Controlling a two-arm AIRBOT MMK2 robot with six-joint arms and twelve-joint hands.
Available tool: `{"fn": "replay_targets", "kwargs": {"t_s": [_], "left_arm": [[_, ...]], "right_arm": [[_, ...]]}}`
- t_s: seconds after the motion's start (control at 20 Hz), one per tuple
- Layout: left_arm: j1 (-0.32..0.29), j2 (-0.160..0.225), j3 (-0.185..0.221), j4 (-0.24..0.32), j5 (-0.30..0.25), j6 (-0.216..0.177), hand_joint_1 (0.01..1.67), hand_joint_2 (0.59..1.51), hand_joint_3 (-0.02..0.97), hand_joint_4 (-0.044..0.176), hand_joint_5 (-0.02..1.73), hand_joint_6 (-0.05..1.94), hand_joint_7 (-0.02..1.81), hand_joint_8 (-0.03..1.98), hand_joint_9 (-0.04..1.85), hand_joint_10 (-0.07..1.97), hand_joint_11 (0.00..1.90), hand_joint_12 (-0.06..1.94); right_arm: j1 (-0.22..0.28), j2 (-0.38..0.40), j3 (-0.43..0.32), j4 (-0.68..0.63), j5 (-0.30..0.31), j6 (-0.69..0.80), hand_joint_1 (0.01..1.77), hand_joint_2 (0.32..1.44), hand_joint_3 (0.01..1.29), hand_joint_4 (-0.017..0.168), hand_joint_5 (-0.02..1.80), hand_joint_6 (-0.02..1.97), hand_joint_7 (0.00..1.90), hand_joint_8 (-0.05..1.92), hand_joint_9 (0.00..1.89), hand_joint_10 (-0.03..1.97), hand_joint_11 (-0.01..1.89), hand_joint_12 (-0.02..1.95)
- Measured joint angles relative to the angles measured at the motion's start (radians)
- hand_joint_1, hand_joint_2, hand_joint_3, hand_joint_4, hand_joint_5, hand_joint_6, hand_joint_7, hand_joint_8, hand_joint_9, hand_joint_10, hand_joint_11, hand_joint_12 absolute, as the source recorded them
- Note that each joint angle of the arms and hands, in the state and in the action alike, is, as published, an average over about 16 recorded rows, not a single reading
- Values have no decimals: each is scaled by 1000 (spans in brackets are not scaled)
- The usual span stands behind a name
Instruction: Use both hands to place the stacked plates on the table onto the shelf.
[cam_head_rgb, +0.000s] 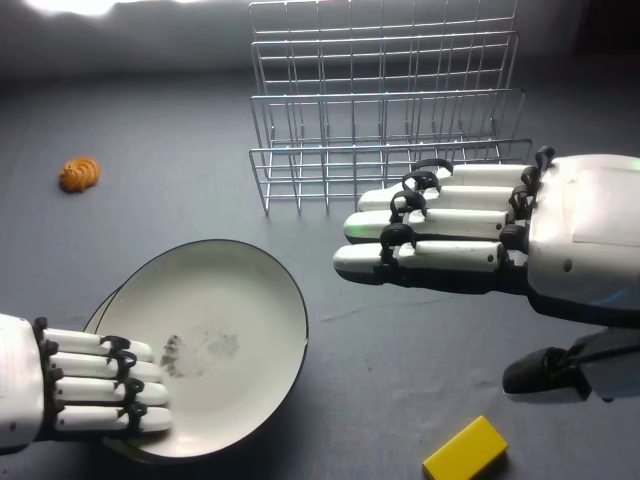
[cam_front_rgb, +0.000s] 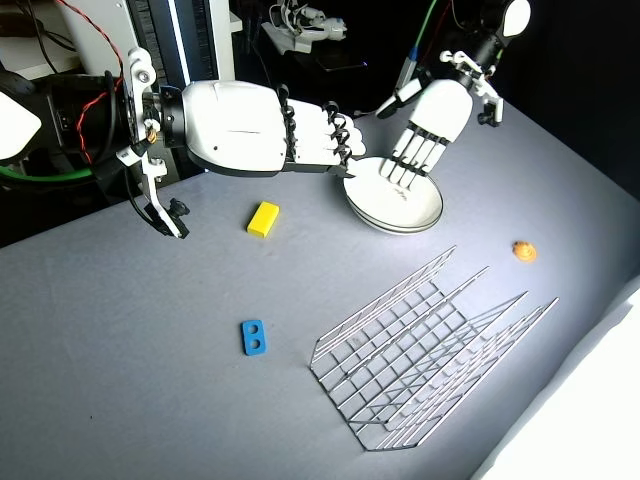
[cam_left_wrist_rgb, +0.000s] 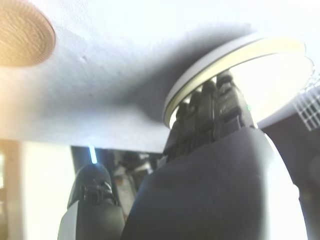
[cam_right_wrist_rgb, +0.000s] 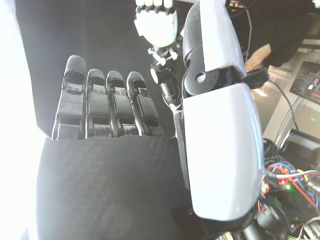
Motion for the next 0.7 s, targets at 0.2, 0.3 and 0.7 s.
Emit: {"fn": "replay_targets", "kwargs": {"t_s": [0.2,0.3,0.7], "left_arm": [[-3,-6,-48,-46,26,0,16,1084,17,-9,2,-17,-2,-19,-3,0,15,13],[-8,-10,-70,-70,39,1,16,1085,17,-9,0,-18,-2,-19,-4,-1,16,14],[-34,-32,-137,-146,84,5,16,1087,17,-9,2,-18,-1,-14,-7,-8,15,-3]], "right_arm": [[-3,-18,4,0,-14,-26,1220,974,21,4,85,21,20,13,20,5,13,404],[-4,-29,8,-1,-19,-45,1221,975,21,3,81,21,20,13,21,5,13,408],[17,-113,46,0,-42,-173,1228,974,20,3,72,21,18,13,23,6,14,391]]}}
